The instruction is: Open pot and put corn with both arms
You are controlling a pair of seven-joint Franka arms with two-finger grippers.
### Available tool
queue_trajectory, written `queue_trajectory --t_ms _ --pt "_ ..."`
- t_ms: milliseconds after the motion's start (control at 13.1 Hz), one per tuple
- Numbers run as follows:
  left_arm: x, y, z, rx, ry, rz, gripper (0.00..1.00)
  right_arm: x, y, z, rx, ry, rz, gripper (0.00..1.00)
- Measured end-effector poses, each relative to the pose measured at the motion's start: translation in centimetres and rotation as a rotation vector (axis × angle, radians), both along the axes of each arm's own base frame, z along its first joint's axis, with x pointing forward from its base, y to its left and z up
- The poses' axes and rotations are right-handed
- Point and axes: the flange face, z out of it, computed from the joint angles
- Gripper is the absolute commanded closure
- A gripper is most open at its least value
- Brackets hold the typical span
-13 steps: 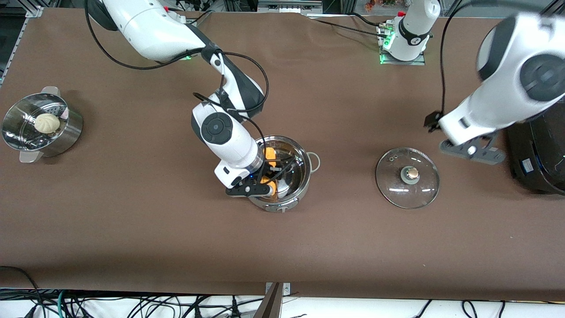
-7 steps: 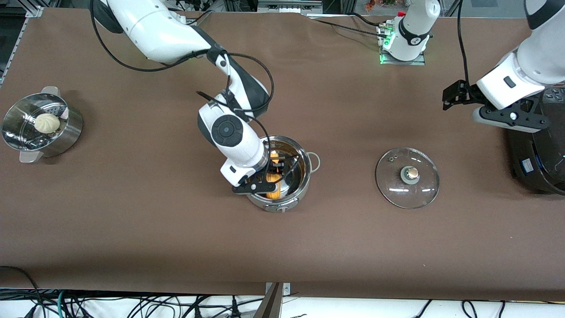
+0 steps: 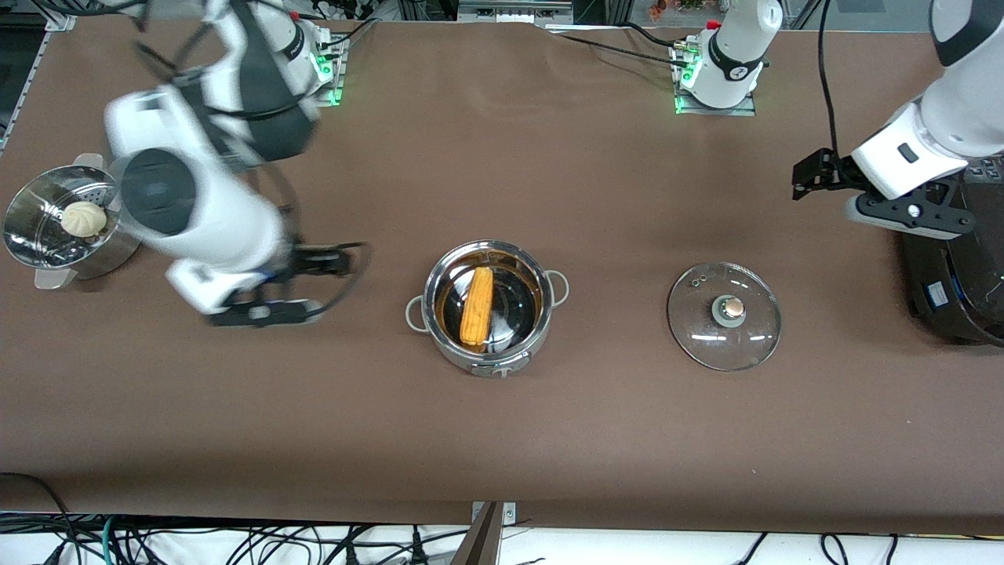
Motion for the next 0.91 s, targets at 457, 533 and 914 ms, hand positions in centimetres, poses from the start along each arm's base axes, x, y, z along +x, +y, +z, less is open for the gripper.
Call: queue_trajectory --t_ms 457,533,914 --pt "0.0 0.7 0.0 -0.002 0.0 -0.002 0.0 2.0 -18.4 0.5 0.02 0.028 -0.045 0.0" --pt "0.0 0.7 0.0 -0.002 0.0 -0.002 0.0 1.7 -18.7 1.0 0.017 0.004 -0.048 0.0" --pt "0.0 0.7 0.0 -0.002 0.0 -0.003 0.0 -4.4 -19.2 4.9 -0.011 -0.094 -0.053 0.0"
